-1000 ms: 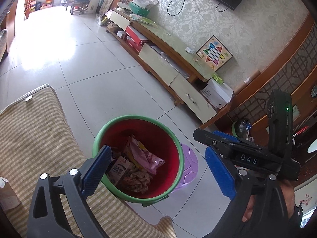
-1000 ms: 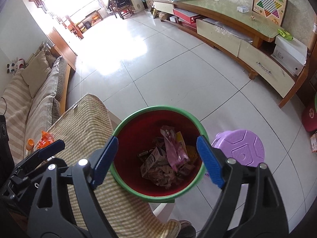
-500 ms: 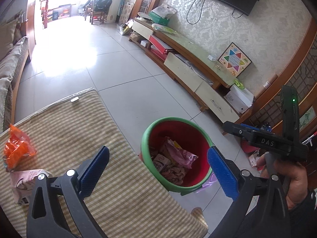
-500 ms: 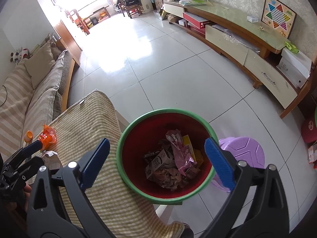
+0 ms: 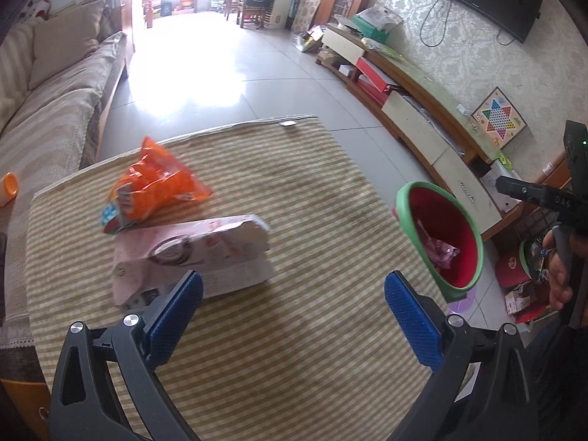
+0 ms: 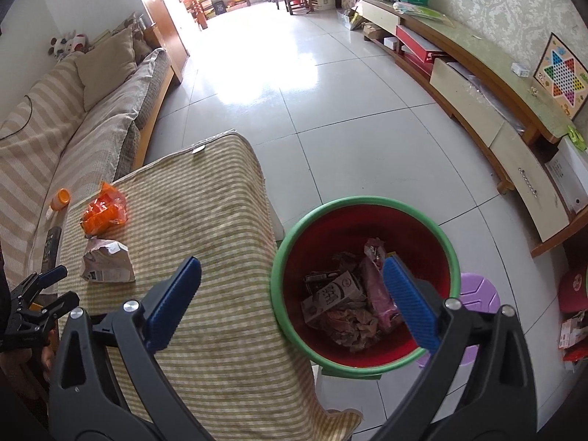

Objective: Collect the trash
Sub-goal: 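Move both tools back over the table toward the snack box and chip bag, then grasp the pink-white snack box with the left tool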

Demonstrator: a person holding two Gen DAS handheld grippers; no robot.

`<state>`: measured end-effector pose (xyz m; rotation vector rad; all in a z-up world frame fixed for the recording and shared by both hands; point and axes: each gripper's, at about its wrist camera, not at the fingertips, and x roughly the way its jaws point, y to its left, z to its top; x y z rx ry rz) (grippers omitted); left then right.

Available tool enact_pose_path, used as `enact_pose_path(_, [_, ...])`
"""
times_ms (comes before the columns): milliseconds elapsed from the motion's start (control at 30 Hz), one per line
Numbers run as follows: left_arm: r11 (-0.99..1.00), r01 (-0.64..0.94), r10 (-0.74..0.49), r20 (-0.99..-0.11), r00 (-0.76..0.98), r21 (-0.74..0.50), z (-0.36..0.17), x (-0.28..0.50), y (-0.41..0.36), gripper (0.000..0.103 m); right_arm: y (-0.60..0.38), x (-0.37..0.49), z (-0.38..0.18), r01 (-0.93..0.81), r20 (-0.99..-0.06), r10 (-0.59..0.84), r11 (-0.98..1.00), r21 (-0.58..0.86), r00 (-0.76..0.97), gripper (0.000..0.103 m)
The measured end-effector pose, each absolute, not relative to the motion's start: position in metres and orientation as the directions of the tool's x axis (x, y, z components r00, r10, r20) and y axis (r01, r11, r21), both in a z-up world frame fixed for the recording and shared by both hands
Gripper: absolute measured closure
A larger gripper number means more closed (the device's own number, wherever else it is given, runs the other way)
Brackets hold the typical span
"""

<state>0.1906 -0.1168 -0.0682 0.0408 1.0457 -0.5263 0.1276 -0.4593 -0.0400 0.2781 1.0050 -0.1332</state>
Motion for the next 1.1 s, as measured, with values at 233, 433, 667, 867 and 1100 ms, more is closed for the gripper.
enact_pose_path(233, [0.882, 0.452, -0.337, -0.851, 0.403, -0.134, -0.075, 0.215, -0.078, 0.008, -0.414, 0.143, -0.034, 0.136, -0.847, 0.033, 0.983, 0.124, 0.531, 0.005])
enact_pose_path(433, [0.757, 0.652, -0.338, -0.876, 0.343, -0.037, -0.079, 0.231, -0.098, 0.008, -0.402, 0.147, -0.043, 0.116, -0.861, 0.034, 0.987, 0.108, 0.507, 0.005])
enact_pose_path(667, [0.65, 0.758, -0.277, -0.912, 0.302, 0.053, -0.105, 0.245, -0.123, 0.008, -0.391, 0.145, -0.034, 0.044, -0.841, 0.076, 0.992, 0.117, 0.536, 0.005])
enact_pose_path(867, [0.604, 0.795, -0.248, -0.934, 0.257, 0.059, -0.126, 0.252, -0.129, 0.008, -0.355, 0.143, -0.037, -0.101, -0.851, 0.036, 0.995, -0.02, 0.524, 0.005])
enact_pose_path(1100, [0.557, 0.821, -0.202, -0.939, 0.279, 0.124, -0.143, 0.254, -0.129, 0.008, -0.328, 0.147, -0.058, -0.237, -0.883, 0.052, 0.969, -0.067, 0.466, 0.005])
